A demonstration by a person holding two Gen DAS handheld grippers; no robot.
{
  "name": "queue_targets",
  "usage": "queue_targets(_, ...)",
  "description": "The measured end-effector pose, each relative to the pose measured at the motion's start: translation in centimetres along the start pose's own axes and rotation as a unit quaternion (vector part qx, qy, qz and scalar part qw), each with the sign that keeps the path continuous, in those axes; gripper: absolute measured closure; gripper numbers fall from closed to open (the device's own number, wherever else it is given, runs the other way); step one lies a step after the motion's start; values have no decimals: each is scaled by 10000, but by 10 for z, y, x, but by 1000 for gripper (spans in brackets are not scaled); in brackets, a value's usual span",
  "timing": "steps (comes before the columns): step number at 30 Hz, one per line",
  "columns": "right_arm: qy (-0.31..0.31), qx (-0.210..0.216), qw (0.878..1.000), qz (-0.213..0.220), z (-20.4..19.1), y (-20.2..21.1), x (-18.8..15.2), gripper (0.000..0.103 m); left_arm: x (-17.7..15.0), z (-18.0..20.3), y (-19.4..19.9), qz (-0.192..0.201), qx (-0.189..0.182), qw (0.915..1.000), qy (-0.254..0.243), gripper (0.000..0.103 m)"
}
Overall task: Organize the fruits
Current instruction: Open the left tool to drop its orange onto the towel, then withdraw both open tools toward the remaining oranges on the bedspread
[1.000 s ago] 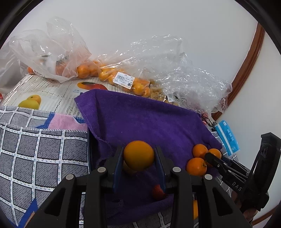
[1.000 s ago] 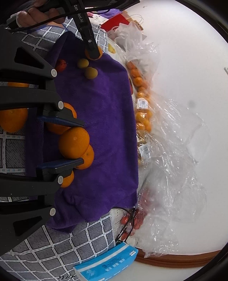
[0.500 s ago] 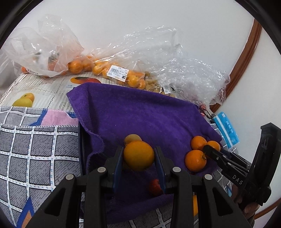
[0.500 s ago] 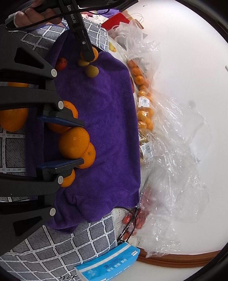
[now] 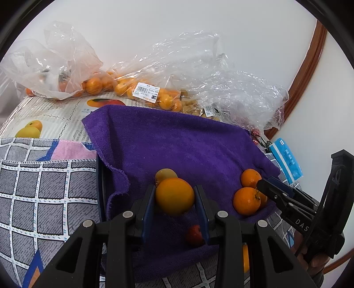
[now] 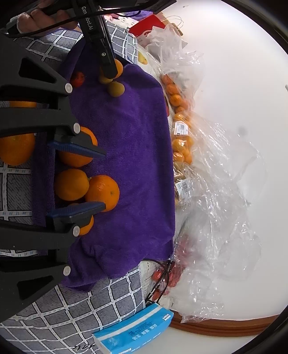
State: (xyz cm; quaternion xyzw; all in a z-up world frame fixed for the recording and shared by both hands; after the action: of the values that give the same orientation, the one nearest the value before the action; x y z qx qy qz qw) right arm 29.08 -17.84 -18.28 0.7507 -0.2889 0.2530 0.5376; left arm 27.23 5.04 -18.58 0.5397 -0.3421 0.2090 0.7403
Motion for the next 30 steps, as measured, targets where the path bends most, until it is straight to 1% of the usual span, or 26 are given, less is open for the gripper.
queue_targets(5,-55,-10,9999,123,1,5,3,55,1,1,1,49,-38,10000,-9,70)
queue_targets(7,-63,-30,9998,167,2,6,4,55,2,3,5,155,-56,9999,-48,70)
queue_targets(12,-103,-84,9996,257,3,8,6,55,5,7,15,387,-58,9991,-155,65)
queue_targets(19,-127,-90,9989,432,2,13,7,55,6,9,16,412,-32,9990,-161,64)
queue_targets(23,-49,-145,9984,539,-1,16,6,55,8,6,19,519,65,9986,-111,64)
queue_targets(30,103,-106,9985,529,-11,17,5,55,9,-1,24,599,114,9981,59,64)
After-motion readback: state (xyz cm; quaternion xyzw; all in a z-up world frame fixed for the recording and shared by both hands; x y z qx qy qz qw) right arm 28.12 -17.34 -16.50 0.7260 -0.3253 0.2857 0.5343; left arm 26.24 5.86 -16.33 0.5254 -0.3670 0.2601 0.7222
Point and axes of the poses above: each gripper's, at about its wrist camera, not at the fingertips, and y roughly against the way its jaws point, z to its right, x to its top, the point moved 4 cm from there along -y, roughly the way its jaws point, and after that the axes turned 14 degrees about -y, right-handed, at the moved point
